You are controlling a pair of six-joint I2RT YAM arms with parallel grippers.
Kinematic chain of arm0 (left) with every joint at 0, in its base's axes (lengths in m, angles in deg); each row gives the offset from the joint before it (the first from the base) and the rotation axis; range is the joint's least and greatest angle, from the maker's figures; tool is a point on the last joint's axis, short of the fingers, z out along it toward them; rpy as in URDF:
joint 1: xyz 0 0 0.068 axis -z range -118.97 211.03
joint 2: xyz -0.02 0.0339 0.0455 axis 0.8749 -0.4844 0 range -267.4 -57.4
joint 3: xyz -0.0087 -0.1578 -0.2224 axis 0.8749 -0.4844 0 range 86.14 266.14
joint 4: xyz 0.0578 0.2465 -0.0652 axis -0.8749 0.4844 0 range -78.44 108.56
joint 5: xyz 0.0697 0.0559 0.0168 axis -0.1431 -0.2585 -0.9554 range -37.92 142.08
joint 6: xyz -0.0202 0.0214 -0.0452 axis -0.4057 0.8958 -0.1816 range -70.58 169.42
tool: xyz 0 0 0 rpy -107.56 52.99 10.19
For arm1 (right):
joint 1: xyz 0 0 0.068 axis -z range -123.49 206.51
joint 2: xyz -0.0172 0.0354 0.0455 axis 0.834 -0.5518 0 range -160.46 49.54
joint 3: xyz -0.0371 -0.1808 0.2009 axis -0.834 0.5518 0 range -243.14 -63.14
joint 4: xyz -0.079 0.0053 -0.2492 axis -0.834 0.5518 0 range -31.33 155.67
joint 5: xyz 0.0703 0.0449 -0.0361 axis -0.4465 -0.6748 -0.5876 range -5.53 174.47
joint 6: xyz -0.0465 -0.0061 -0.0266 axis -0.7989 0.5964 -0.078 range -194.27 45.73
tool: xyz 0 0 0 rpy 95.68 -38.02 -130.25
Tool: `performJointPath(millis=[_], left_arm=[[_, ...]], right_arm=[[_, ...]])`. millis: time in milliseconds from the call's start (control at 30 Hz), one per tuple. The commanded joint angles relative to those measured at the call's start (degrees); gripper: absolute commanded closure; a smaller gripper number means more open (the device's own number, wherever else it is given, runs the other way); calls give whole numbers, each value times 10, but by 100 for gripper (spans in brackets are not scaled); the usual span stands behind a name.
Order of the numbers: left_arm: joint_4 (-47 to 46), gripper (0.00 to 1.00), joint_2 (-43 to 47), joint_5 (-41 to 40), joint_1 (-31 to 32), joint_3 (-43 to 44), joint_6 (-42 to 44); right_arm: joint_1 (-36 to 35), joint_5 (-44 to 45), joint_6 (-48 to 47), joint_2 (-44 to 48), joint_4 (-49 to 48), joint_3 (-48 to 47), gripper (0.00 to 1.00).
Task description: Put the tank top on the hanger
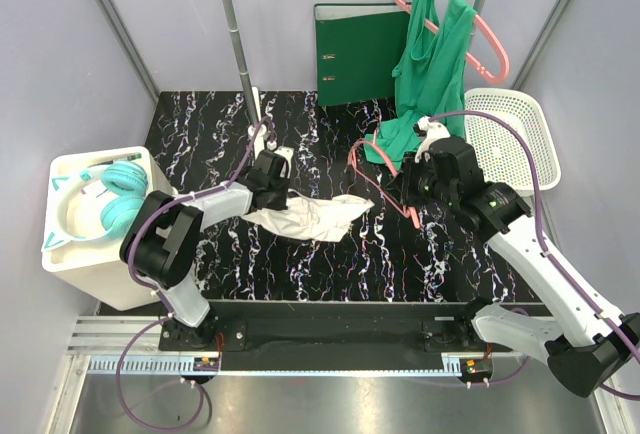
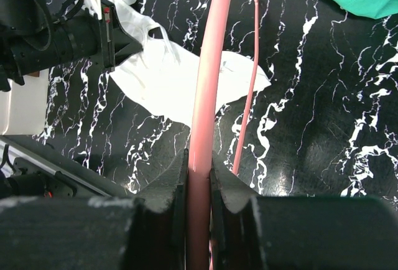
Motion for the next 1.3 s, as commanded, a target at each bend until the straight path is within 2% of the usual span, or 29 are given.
performJointPath(millis=[0, 233, 367, 733, 1267], left_arm=[[-21, 100, 19, -28, 1, 5, -15], [-27, 100, 131, -54, -5, -5, -44], [-22, 100, 174, -18, -32, -12, -62], [15, 100, 269, 10, -77, -31, -98], [50, 100, 373, 34, -86, -27, -108]], right_arm=[[5, -35, -12, 28, -38, -2, 100], [4, -188, -52, 65, -98, 21, 100], [4, -249, -49, 69, -129, 38, 100], [3, -336, -41, 64, -198, 68, 100], [4, -381, -15, 57, -279, 111, 100]])
